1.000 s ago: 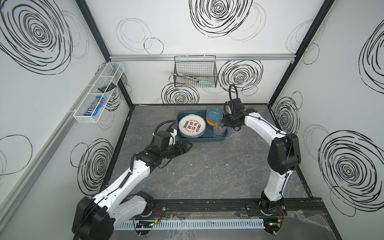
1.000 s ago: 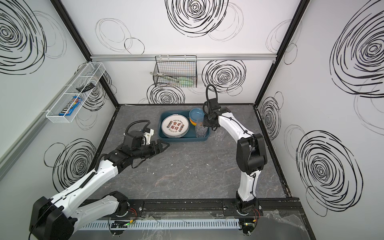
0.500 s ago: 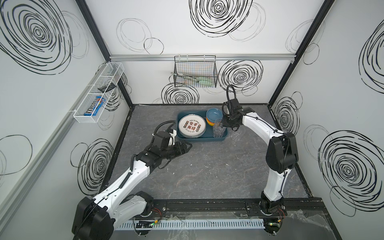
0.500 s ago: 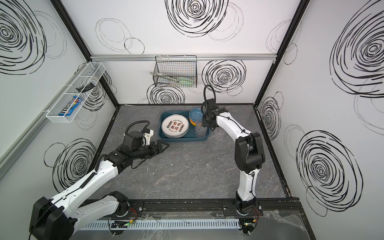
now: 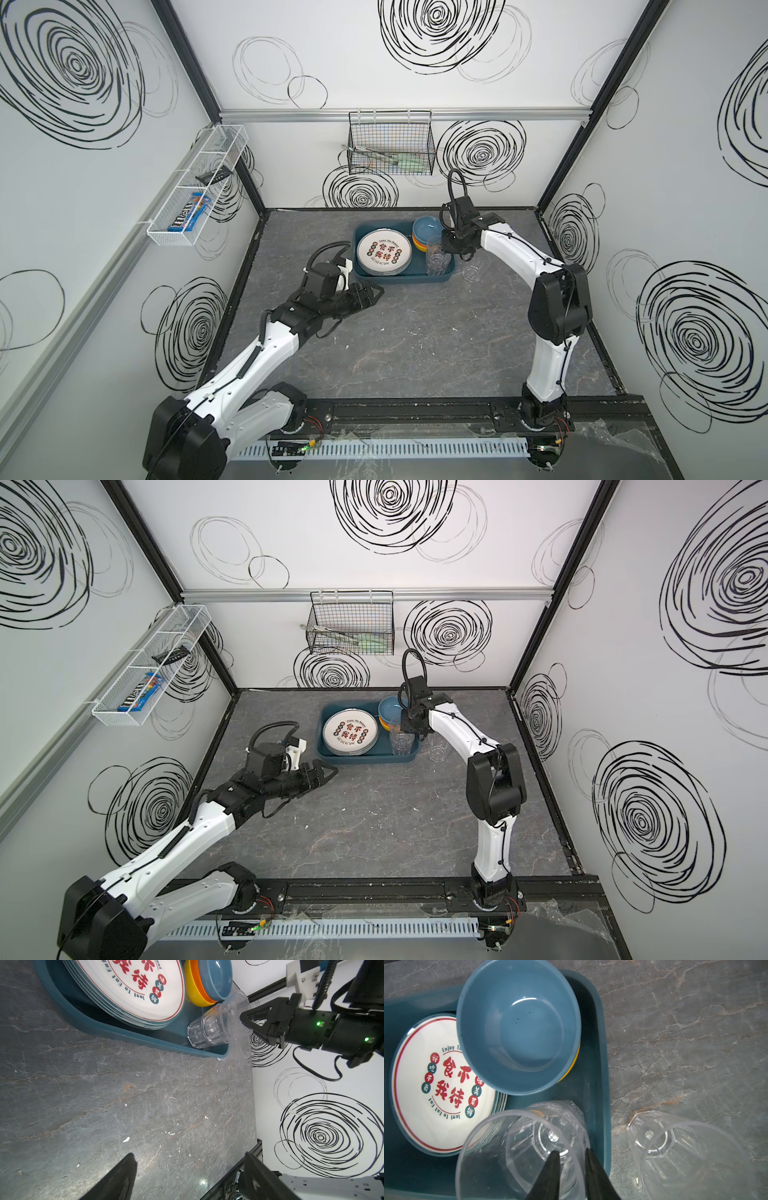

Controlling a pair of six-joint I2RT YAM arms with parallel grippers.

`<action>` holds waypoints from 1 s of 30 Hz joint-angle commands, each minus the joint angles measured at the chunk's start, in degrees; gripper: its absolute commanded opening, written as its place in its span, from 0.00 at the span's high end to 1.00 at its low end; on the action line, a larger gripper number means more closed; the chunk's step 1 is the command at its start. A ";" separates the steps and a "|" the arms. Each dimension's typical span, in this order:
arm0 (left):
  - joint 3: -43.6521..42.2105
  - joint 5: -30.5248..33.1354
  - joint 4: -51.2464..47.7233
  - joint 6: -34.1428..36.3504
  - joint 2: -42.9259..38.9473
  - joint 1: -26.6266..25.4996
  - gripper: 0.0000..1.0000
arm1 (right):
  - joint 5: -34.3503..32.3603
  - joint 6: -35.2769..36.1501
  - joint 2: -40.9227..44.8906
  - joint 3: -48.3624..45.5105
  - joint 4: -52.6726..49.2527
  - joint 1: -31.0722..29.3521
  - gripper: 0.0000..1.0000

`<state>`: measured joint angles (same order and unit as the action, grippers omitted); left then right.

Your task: Place the mixed dishes into the plastic bin

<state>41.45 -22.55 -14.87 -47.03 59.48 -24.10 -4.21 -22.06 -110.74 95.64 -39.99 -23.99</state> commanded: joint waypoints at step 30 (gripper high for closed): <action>6.98 4.49 -0.64 6.07 5.11 -10.55 0.15 | 0.96 -4.00 26.63 -21.71 10.66 5.46 0.55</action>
<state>45.80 -20.27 -16.60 -42.76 63.44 -32.99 -3.49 -24.60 -87.44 77.56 -34.04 -20.01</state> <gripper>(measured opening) 0.853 0.435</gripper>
